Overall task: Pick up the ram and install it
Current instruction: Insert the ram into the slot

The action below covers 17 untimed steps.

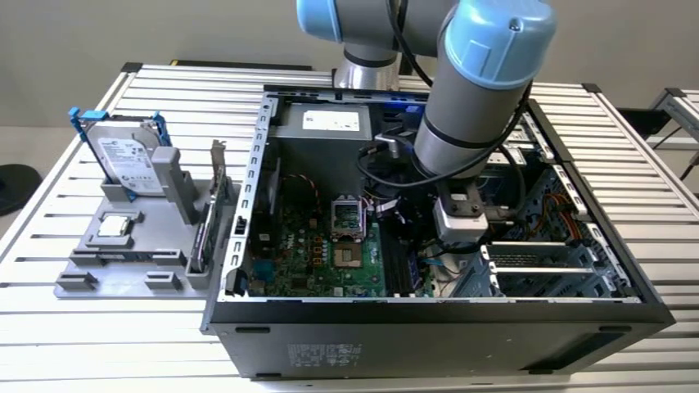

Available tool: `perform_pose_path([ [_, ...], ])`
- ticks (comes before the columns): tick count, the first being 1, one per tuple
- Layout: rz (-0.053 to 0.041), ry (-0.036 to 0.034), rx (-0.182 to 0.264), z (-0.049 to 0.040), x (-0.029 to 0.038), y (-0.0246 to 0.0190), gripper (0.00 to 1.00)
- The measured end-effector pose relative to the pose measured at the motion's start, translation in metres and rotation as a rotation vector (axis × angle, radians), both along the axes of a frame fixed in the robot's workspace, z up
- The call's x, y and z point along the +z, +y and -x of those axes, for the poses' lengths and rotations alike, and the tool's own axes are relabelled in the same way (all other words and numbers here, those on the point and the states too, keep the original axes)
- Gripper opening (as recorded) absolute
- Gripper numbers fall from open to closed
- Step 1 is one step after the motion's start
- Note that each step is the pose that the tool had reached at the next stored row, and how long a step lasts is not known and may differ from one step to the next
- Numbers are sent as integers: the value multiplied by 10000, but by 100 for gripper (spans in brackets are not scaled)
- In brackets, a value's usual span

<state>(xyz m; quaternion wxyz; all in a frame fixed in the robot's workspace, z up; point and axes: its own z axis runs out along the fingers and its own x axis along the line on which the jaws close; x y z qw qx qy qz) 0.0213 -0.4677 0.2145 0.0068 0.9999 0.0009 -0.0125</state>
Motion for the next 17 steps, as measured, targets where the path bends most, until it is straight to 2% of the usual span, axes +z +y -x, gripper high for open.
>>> perform_pose_path([
  [4, 0, 0, 0, 0, -20, 0, 0],
  [17, 0, 0, 0, 0, -22, 0, 0],
])
